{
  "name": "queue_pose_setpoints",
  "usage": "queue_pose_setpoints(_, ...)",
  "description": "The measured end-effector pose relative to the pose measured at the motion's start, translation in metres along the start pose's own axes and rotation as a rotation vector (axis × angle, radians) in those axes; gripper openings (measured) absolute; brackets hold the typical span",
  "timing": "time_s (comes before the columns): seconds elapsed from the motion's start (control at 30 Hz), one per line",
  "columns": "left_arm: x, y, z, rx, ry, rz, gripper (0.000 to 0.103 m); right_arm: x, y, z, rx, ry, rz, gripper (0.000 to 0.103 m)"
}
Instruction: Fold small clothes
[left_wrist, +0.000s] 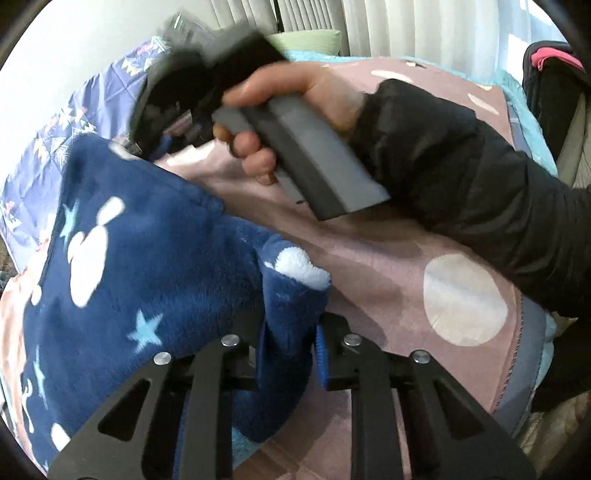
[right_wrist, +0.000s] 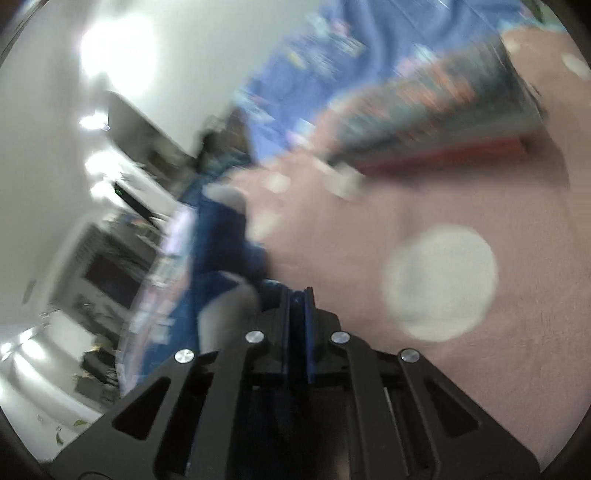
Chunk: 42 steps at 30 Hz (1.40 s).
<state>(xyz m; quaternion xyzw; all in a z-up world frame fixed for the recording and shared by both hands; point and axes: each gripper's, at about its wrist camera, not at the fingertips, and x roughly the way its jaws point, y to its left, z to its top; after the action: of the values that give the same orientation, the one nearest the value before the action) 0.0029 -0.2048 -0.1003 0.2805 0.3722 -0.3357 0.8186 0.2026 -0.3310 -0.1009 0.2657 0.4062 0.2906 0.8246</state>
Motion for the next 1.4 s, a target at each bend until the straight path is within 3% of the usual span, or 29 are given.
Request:
queue_pose_setpoints(0.07, 0.006, 0.001, 0.001, 0.002, -0.005, 0.009, 0.022, 0.012, -0.016, 0.000, 0.064, 0.038, -0.028, 0.005)
queue_pose_setpoints(0.1, 0.006, 0.001, 0.001, -0.004, -0.007, 0.007, 0.022, 0.007, -0.018, 0.002, 0.086, 0.023, -0.004, 0.000)
queue_pose_setpoints(0.23, 0.005, 0.003, -0.006, -0.028, -0.020, -0.015, 0.024, -0.027, -0.022, 0.006, 0.087, -0.100, 0.017, 0.000)
queue_pose_setpoints(0.33, 0.004, 0.000, -0.010, -0.036, -0.028, -0.023, 0.025, -0.035, -0.027, 0.008, 0.105, -0.027, 0.108, 0.010)
queue_pose_setpoints(0.37, 0.004, 0.000, -0.010, -0.034, -0.030, -0.024, 0.027, -0.034, -0.025, 0.008, 0.093, 0.012, 0.141, 0.038)
queue_pose_setpoints(0.4, 0.004, -0.001, -0.010, -0.029, -0.033, -0.024, 0.029, -0.031, -0.019, 0.005, 0.082, 0.064, 0.188, 0.076)
queue_pose_setpoints(0.43, 0.004, -0.002, -0.011, -0.023, -0.035, -0.025, 0.031, -0.026, -0.013, 0.003, 0.067, 0.112, 0.215, 0.080)
queue_pose_setpoints(0.47, 0.004, -0.003, -0.011, -0.021, -0.036, -0.027, 0.033, -0.018, -0.003, -0.003, 0.015, 0.192, 0.227, 0.080)
queue_pose_setpoints(0.53, 0.004, -0.002, -0.011, -0.025, -0.040, -0.033, 0.034, -0.002, 0.013, -0.012, -0.063, 0.234, 0.111, 0.077)
queue_pose_setpoints(0.57, 0.005, -0.002, -0.011, -0.028, -0.042, -0.039, 0.034, 0.010, 0.018, -0.016, -0.078, 0.210, 0.010, 0.051)
queue_pose_setpoints(0.6, 0.005, -0.001, -0.011, -0.030, -0.045, -0.044, 0.034, 0.017, 0.018, -0.017, -0.062, 0.201, -0.016, 0.026)
queue_pose_setpoints(0.67, 0.003, 0.001, -0.011, -0.038, -0.055, -0.062, 0.034, 0.008, 0.016, -0.017, 0.041, 0.125, 0.032, 0.020)
queue_pose_setpoints(0.73, 0.002, 0.004, -0.013, -0.067, -0.073, -0.094, 0.034, -0.022, 0.040, -0.015, -0.041, 0.012, 0.101, 0.019)
queue_pose_setpoints(0.77, 0.003, 0.005, -0.015, -0.075, -0.078, -0.100, 0.034, -0.024, 0.049, -0.016, -0.091, -0.006, 0.091, 0.019)
queue_pose_setpoints(0.83, 0.007, 0.005, -0.016, -0.079, -0.074, -0.104, 0.034, -0.008, 0.045, -0.017, -0.128, 0.009, -0.016, 0.019)
queue_pose_setpoints(0.87, 0.009, 0.005, -0.016, -0.078, -0.074, -0.102, 0.034, 0.012, 0.031, -0.018, -0.108, 0.063, -0.085, 0.021)
queue_pose_setpoints(0.97, 0.011, 0.005, -0.016, -0.084, -0.081, -0.111, 0.039, 0.021, 0.005, -0.012, 0.013, 0.113, -0.005, 0.023)
queue_pose_setpoints(1.1, 0.005, 0.000, -0.021, -0.084, -0.100, -0.105, 0.046, 0.011, 0.001, -0.013, -0.009, 0.062, 0.017, 0.032)
queue_pose_setpoints(1.27, -0.035, 0.014, -0.044, -0.156, -0.156, -0.121, 0.047, 0.004, 0.003, -0.015, 0.002, 0.021, 0.028, 0.039)
queue_pose_setpoints(1.4, -0.083, 0.055, -0.092, -0.312, -0.206, -0.028, 0.047, -0.023, -0.004, -0.026, 0.019, -0.055, -0.030, 0.048)
